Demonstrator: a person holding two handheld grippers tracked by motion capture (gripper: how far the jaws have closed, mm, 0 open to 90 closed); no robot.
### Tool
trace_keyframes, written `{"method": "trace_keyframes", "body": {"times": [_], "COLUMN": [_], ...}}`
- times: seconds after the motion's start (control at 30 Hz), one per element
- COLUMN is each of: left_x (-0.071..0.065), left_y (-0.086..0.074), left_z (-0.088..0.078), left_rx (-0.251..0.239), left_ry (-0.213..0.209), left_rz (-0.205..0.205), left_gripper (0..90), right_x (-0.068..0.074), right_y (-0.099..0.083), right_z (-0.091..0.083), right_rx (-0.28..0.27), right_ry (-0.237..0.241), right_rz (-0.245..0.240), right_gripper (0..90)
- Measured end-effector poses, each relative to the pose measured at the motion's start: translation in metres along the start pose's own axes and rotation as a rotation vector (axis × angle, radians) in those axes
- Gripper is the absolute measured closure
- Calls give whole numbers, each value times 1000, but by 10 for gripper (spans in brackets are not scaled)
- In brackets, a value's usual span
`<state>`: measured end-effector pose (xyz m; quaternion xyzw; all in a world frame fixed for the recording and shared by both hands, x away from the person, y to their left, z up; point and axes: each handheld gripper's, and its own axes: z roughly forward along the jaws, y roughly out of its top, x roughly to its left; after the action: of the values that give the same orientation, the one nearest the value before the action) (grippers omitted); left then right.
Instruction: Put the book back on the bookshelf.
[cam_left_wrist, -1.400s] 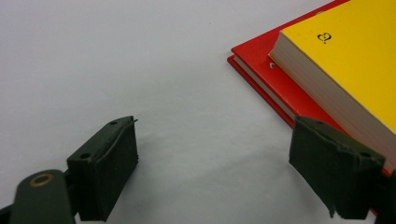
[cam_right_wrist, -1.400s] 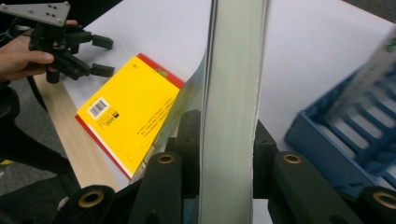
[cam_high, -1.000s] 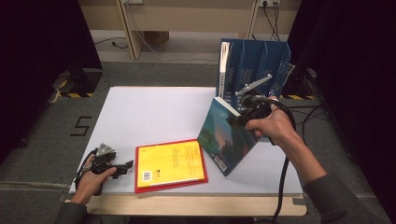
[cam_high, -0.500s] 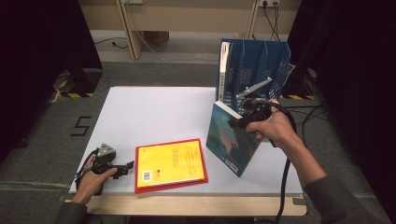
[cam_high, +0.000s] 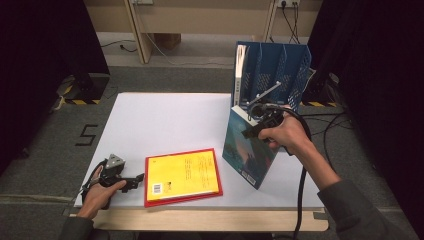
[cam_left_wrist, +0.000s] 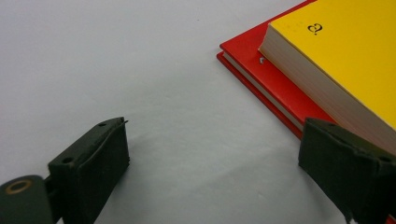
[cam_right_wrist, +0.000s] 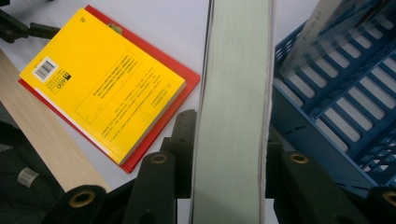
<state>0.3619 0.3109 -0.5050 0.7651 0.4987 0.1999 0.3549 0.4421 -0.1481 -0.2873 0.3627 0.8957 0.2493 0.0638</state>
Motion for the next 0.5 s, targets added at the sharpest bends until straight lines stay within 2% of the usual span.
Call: {"method": "trace_keyframes", "body": {"times": [0.27,0.5], "left_x": [0,0], "left_y": [0,0], "left_z": [0,0], "left_rx": [0,-1], "left_ry": [-1,-1], "left_rz": [1,4], "left_gripper": [77,76], "right_x": [3,6], "right_y": [11,15], "right_z": [6,8], "right_rx": [73,109], "right_ry": [-5,-17], "right_rz": [-25,-44], "right_gripper": [698,710]}}
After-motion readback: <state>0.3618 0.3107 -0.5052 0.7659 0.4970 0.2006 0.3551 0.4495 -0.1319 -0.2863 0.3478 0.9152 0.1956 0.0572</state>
